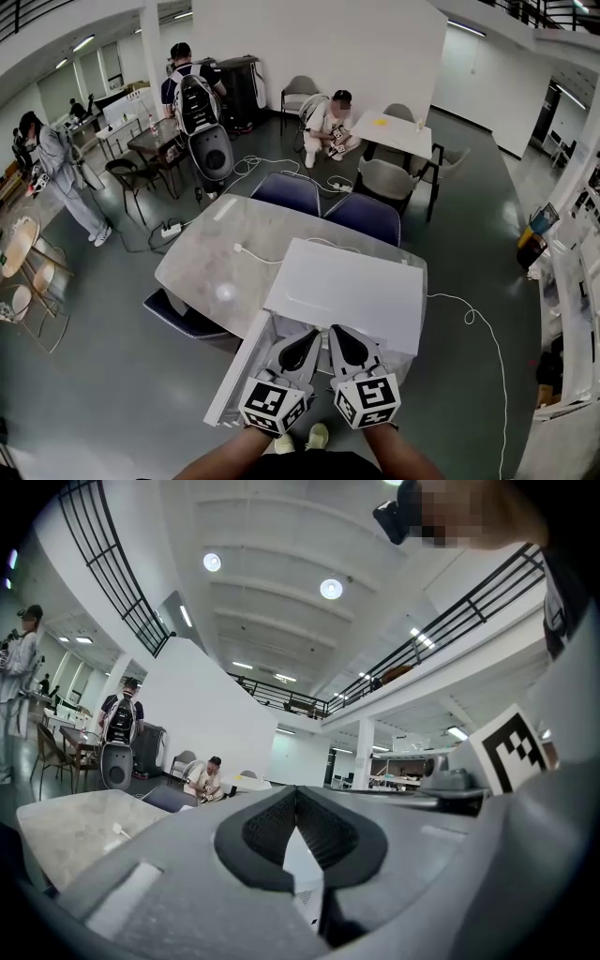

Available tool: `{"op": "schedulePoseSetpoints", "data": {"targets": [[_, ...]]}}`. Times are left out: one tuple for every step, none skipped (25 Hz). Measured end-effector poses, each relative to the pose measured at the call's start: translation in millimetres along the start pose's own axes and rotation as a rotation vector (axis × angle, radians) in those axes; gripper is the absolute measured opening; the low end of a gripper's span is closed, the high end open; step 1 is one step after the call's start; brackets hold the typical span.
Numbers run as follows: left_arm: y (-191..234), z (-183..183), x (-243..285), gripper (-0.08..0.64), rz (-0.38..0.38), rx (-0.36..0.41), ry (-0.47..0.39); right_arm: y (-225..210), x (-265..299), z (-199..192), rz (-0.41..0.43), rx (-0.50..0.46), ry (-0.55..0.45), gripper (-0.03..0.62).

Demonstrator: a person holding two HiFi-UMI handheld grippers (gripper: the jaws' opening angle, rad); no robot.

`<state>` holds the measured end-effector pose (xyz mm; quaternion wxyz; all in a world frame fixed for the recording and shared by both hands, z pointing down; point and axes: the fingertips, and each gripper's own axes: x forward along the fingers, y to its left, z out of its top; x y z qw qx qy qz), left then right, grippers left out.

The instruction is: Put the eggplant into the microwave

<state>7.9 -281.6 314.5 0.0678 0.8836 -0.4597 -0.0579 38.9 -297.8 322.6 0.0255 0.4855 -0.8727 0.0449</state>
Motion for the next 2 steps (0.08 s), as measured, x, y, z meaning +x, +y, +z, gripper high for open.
{"op": "schedulePoseSetpoints", "data": {"targets": [[-0.4,0.9,1.0,0.008,-0.001,0.001,-0.001,-0.7,0.3,1.1,0.0,0.0,-0.001,0.0],[-0.9,1.9,2.0,0.008,-0.002,0.002,-0.002,-1.4,0.6,2.2,0.001,0.0,-0.002,0.0]]}}
